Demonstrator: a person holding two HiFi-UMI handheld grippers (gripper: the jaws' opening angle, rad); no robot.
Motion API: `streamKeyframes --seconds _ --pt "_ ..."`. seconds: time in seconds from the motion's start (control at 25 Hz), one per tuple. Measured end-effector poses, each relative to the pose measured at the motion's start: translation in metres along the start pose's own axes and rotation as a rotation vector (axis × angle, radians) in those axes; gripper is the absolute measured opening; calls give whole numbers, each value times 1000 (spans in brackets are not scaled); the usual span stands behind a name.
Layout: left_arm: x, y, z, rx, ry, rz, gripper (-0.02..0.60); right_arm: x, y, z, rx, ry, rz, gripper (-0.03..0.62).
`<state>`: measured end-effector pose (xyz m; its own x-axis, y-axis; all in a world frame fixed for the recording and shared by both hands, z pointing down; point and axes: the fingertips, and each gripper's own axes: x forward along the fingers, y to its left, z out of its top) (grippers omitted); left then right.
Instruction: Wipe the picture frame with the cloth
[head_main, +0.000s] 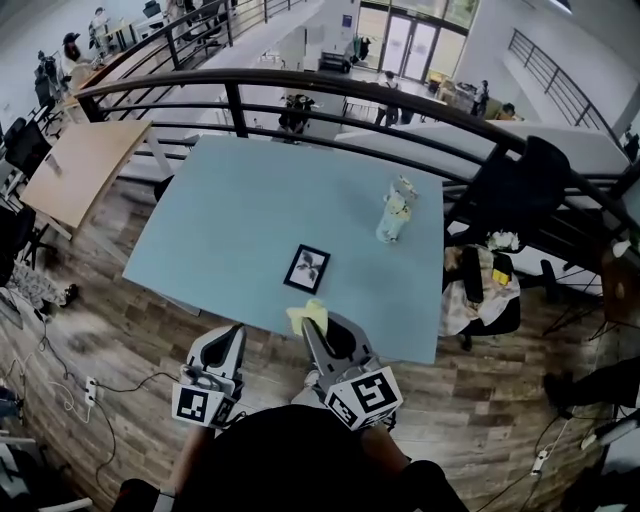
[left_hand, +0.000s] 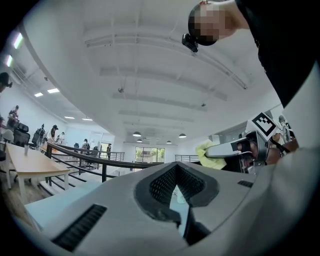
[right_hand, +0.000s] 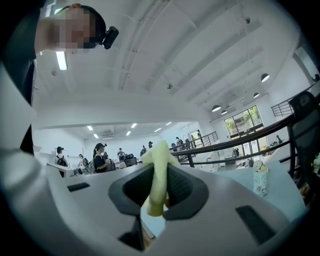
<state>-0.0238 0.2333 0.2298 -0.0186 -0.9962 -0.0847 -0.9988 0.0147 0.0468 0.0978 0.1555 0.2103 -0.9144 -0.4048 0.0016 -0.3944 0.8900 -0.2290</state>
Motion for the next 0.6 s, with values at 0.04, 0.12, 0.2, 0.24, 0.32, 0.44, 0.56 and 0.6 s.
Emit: streamKeyframes --seconds 0.04,0.12,0.2,0.24,0.32,0.44,0.56,0.6 --pt "6 1 1 1 -4 5 -3 3 -6 3 -5 -6 -1 57" --pt "17 2 -1 5 -9 15 -3 8 -18 7 -15 -8 -3 57" --pt "28 2 -5 10 -11 21 -3 11 -30 6 -15 -4 -1 57" --pt "34 1 -6 11 -11 22 -3 13 -36 4 -10 -3 0 57" --pt "44 1 -7 11 -11 21 -3 15 -45 2 -5 2 1 57" --pt "57 2 -9 9 -4 21 -3 18 -57 5 -9 11 -7 57" --pt "70 7 -10 1 -1 20 -3 22 -68 11 -6 17 -25 57" --pt "75 9 -10 -1 -2 19 -3 24 -72 11 -3 18 -28 57"
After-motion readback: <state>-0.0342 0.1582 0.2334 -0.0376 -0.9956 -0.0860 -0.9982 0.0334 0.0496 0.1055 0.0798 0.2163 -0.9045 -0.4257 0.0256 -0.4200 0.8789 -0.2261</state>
